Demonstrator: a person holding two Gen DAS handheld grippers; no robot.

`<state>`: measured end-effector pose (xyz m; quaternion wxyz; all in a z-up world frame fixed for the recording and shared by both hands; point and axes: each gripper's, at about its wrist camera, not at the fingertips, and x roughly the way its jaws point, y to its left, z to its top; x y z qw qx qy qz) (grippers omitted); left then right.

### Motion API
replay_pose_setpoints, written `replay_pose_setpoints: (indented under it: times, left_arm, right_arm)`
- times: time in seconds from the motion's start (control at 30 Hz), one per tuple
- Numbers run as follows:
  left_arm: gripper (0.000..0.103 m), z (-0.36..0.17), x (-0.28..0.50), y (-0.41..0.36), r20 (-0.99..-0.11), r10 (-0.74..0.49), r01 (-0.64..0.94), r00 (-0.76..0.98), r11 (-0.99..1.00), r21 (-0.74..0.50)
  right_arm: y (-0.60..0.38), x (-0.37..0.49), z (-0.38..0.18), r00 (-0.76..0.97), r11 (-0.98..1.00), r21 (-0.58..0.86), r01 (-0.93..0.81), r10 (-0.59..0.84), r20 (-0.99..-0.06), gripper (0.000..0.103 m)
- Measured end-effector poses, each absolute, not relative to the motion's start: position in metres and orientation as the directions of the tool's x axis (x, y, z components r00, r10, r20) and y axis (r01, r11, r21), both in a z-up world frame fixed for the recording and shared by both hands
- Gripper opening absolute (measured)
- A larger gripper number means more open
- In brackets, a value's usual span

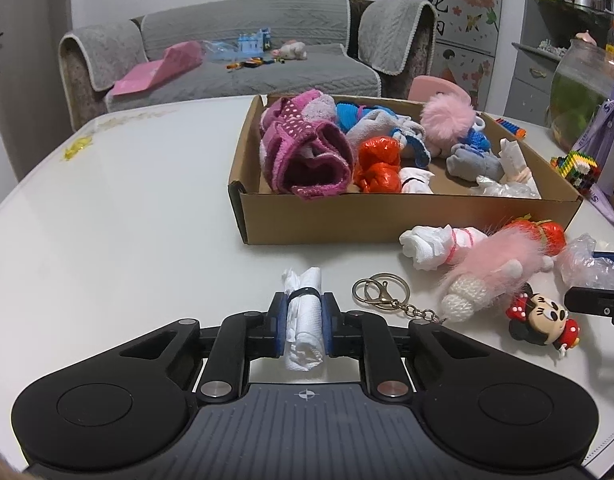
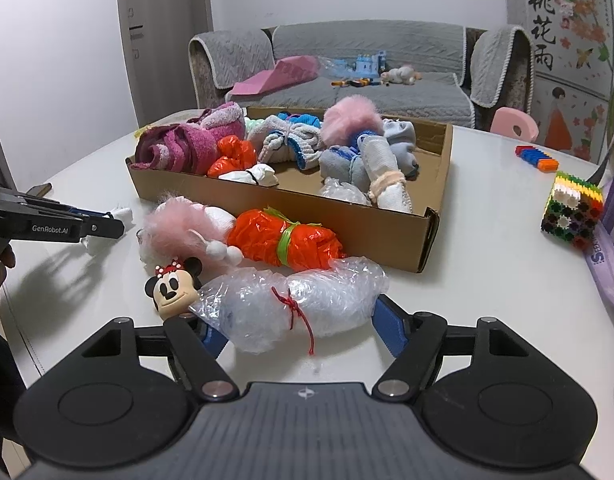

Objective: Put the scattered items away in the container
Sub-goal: 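Grasp the black-banded white sock with left while right grasps the red-tied bubble-wrap bundle, then carry the white sock and bubble-wrap bundle into the box and open both grippers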

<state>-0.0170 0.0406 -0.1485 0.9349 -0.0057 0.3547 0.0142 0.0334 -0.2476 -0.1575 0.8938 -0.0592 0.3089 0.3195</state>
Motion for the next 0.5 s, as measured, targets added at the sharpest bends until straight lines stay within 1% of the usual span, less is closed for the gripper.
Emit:
replay_pose_setpoints:
  times: [0.23,0.37,0.5]
  left_arm:
    - [0.021,-0.138,-0.027,0.039,-0.635,0.014,-0.024,0.773,1.0,-0.007]
    - [0.022,-0.129,-0.029,0.037,-0.617,0.0,-0.01,0.787,1.0,-0.014]
    - [0.022,-0.107,-0.02,0.03,-0.594,-0.022,0.017,0.804,1.0,-0.013]
  right_arm:
    - [-0.258,0.031,-0.145,0.628,0.792,0.096,-0.603,0.546,-0.556,0.068]
    - [-0.266,0.032,-0.13,0.652,0.794,0.102,-0.599,0.558,-0.514,0.068]
    - [-0.271,0.037,-0.11,0.683,0.797,0.107,-0.594,0.57,-0.457,0.068]
